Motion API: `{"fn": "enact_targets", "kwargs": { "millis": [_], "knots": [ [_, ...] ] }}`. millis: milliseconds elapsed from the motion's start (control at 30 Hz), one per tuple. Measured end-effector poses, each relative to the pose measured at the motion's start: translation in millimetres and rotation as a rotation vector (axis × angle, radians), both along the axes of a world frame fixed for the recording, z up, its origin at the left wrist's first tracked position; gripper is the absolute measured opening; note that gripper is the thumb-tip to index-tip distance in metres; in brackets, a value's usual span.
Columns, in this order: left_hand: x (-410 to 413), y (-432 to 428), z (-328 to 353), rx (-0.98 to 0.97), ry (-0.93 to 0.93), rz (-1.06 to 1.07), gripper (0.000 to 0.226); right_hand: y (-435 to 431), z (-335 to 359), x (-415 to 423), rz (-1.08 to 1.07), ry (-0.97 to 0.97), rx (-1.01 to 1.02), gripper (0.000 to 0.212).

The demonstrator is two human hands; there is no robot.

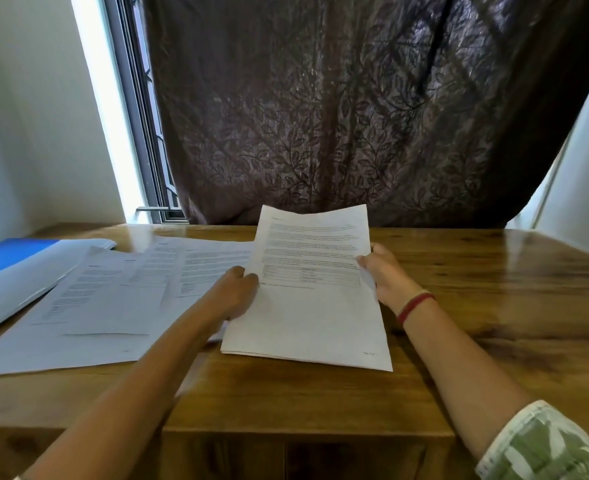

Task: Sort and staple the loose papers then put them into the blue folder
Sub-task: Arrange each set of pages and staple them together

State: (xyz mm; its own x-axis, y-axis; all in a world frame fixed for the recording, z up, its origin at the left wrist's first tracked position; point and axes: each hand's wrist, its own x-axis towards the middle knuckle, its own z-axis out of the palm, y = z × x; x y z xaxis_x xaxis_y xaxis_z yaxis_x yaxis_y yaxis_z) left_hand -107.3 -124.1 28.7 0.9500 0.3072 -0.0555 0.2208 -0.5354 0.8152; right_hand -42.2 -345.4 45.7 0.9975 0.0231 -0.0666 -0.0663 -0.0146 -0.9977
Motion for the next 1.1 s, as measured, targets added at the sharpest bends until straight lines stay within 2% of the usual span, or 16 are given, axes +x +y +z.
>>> {"fn": "enact_targets", "kwargs": {
  "millis": [67,233,333,433,533,600,700,800,967,1100],
  "knots": [
    [10,1,11,-0.031,0.045,0.056,0.025,2,1,-2,0.020,-0.009,-0.014,0.019],
    [33,10,22,0.009,-0.013,0.099,0.043,15,1,-11,0.117,-0.021,-0.075,0.026],
    [39,15,21,0.036,-0.034,0.139,0.036,20,-1,-14,0.160,-0.033,-0.125,0.025],
    [44,22,17,0.056,0.042,0.175,0.028,24,-1,-16,0.185,-0.049,-0.156,0.021],
    [45,23,19,0.030,0.058,0.199,0.010,27,-3,-17,0.172,-0.089,-0.182,0.019],
    [46,23,19,-0.026,0.030,0.208,0.007,30,-6,-18,0.138,-0.125,-0.180,0.018],
    [47,25,13,-0.132,-0.002,0.218,0.014,32,-10,-18,0.110,-0.147,-0.181,0.021],
    [46,24,2,-0.214,-0.105,0.199,0.037,32,-11,-17,0.112,-0.123,-0.183,0.024],
    [41,17,-4,-0.197,-0.130,0.164,0.038,23,-10,-12,0.134,-0.025,-0.177,0.026],
    [40,4,-2,-0.114,-0.031,0.098,0.044,11,-8,-3,0.051,-0.030,-0.158,0.024]
  ]
}}
